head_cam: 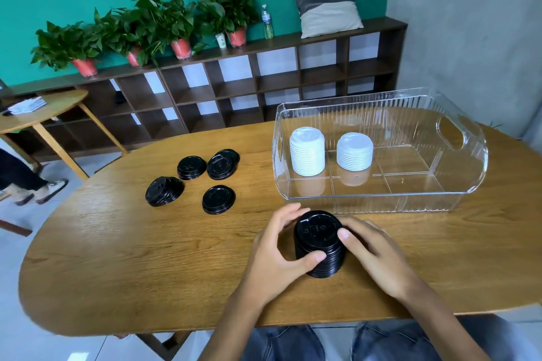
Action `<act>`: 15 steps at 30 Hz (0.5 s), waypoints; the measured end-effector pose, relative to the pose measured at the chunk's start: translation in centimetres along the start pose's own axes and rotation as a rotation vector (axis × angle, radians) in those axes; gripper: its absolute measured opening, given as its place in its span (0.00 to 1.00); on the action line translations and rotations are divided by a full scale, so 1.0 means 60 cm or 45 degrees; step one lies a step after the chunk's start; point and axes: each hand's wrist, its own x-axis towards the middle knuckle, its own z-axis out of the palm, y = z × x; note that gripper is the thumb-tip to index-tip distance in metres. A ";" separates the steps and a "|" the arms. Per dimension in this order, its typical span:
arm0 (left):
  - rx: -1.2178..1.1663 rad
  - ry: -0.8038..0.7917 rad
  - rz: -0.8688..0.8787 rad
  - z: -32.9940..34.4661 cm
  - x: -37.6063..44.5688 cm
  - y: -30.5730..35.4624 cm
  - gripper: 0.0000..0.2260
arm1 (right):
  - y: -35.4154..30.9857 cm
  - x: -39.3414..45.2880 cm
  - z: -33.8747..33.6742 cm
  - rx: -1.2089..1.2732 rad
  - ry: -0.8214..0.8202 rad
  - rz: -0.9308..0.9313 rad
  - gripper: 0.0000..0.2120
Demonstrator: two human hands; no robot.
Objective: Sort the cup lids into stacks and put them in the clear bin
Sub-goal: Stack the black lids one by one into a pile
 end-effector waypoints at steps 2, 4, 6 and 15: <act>-0.011 0.003 -0.004 0.000 -0.001 -0.001 0.35 | 0.000 0.000 0.001 0.010 0.011 0.005 0.24; -0.015 0.005 -0.001 0.002 -0.003 -0.002 0.35 | 0.000 0.000 0.001 0.012 0.027 0.006 0.21; -0.014 0.014 0.003 0.004 -0.008 -0.004 0.34 | -0.002 0.000 0.001 0.005 0.033 -0.008 0.20; -0.042 -0.037 -0.033 0.010 -0.020 -0.011 0.33 | -0.007 -0.001 0.000 -0.023 0.027 -0.046 0.20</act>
